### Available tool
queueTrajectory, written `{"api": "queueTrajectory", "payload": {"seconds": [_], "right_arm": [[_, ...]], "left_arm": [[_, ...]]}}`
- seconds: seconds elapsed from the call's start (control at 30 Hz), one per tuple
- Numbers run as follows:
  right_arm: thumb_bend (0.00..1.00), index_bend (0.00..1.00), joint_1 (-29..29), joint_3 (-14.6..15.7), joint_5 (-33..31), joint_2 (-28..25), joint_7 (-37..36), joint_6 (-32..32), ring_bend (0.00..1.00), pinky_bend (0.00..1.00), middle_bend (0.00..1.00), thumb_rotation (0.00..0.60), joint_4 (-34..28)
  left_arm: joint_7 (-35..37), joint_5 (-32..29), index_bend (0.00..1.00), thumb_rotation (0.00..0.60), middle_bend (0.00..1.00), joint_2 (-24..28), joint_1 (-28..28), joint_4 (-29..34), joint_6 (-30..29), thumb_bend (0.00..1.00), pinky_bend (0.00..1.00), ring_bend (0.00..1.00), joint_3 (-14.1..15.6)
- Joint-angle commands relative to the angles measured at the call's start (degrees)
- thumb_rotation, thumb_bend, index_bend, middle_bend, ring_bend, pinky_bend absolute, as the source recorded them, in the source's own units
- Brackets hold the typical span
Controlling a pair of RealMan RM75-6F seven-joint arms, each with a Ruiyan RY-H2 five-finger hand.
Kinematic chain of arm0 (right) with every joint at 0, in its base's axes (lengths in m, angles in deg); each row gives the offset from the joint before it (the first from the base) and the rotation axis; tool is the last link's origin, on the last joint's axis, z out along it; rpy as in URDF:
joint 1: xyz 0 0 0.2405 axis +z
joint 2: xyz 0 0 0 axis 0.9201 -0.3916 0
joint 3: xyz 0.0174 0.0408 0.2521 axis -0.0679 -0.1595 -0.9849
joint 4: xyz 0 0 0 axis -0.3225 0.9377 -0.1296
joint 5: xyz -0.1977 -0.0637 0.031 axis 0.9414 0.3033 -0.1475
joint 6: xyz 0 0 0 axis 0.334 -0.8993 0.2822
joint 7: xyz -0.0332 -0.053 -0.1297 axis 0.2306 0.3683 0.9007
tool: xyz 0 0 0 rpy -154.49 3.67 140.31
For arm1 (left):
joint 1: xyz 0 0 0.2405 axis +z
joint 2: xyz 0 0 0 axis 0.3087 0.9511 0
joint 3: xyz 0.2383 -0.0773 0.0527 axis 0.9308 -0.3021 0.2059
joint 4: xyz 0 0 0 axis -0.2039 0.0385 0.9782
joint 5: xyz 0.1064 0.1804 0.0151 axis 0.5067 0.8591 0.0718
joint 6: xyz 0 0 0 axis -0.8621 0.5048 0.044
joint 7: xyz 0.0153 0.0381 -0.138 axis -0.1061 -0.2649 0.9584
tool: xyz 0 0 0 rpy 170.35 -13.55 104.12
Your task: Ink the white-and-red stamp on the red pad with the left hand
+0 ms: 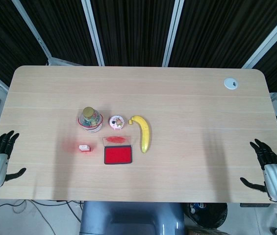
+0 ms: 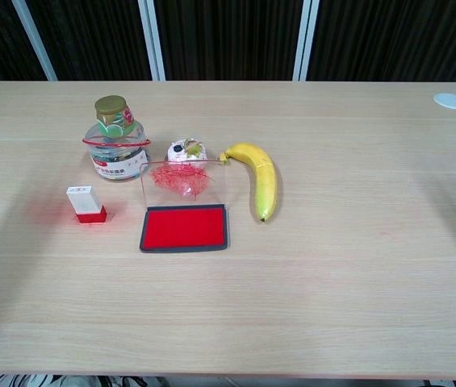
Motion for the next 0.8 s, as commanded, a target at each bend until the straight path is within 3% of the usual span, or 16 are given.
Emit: {"api": "queueTrajectory", "payload": {"seconds": [0.03,0.8], "right_arm": [[0.02,0.0,0.0,-0.01,-0.06,-0.02,-0.03,0.03,0.0,0.18,0.0,0.6,-0.03],[0.04,0.0,0.35,-0.12,-1.13,-0.09,-0.21,1.34,0.0,0.18,0.0,0.6,-0.39]], "left_arm": [[-0.06,0.01,0.0,0.6,0.0,0.0,0.01,-0.02,0.01,0.04,0.0,0.0,0.02],[-1.55,-1.72,0.0,0.6,0.0,-0.19,-1.37,0.12,2.6,0.04,0.0,0.0,-0.56]]}}
